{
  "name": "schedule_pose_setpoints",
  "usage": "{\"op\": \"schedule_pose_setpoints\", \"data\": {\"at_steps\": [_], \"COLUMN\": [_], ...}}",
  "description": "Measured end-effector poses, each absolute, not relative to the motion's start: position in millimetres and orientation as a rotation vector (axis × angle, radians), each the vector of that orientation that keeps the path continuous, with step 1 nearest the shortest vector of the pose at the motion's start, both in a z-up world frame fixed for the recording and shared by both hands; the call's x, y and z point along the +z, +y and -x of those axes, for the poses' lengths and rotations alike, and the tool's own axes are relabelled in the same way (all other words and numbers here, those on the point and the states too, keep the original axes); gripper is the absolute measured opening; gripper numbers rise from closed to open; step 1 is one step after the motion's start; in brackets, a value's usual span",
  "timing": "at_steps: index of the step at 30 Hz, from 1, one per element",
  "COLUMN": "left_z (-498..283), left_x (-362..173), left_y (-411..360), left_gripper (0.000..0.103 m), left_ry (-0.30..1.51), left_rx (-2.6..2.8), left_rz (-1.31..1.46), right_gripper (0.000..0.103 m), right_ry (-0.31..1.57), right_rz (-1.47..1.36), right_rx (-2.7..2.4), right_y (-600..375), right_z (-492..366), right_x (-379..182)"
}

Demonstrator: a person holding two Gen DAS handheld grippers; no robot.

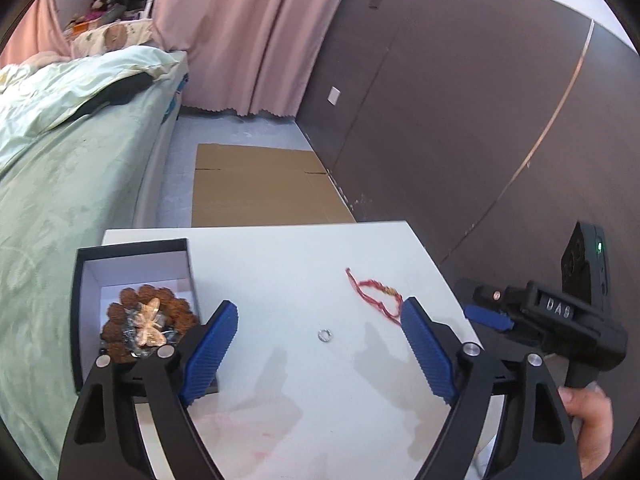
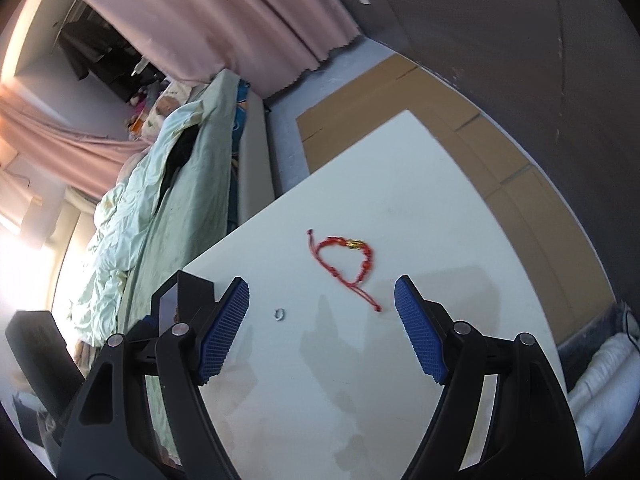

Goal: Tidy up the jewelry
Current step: 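Move the left gripper to the small silver ring and grasp it, then carry silver ring toward box with left while right grasps red string bracelet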

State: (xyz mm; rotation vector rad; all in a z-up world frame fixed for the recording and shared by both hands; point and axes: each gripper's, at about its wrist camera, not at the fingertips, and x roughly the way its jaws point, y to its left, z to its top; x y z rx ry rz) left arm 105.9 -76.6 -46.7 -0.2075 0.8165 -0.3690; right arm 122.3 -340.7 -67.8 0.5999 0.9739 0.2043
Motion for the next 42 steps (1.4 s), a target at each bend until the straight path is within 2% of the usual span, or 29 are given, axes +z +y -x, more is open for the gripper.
{"op": "schedule_pose_setpoints", "data": {"at_steps": [10, 12, 16, 18, 26, 29, 33, 38, 42], "left_z": [-115, -119, -130, -136, -150, -152, -151, -155, -155], "left_x": [-81, -89, -107, -115, -140, -140, -140, -138, -129], "left_y": [-119, -125, -139, -143, -155, -158, -158, -150, -142], "left_gripper": [0.062, 0.056, 0.051, 0.045, 0.035, 0.034, 0.011, 0.011, 0.01], "left_ry": [0.892, 0.909, 0.944, 0.961, 1.02, 1.012, 1.014, 1.03, 1.011], "left_rx": [-0.399, -0.402, -0.405, -0.397, -0.378, -0.37, -0.311, -0.328, -0.332], "left_rz": [0.066, 0.042, 0.006, -0.004, -0.035, -0.057, -0.117, -0.067, -0.037], "right_gripper": [0.076, 0.076, 0.076, 0.076, 0.076, 0.076, 0.076, 0.074, 0.059], "right_ry": [0.988, 0.991, 1.004, 1.013, 1.04, 1.042, 1.047, 1.059, 1.079], "right_rz": [-0.622, -0.614, -0.523, -0.481, -0.471, -0.469, -0.445, -0.424, -0.419], "right_rx": [0.189, 0.183, 0.141, 0.123, 0.099, 0.096, 0.081, 0.093, 0.11], "right_y": [-353, -354, -348, -345, -347, -348, -346, -338, -332], "right_z": [-123, -125, -127, -130, -141, -144, -147, -152, -157], "right_x": [-71, -71, -68, -68, -74, -74, -76, -81, -89]}}
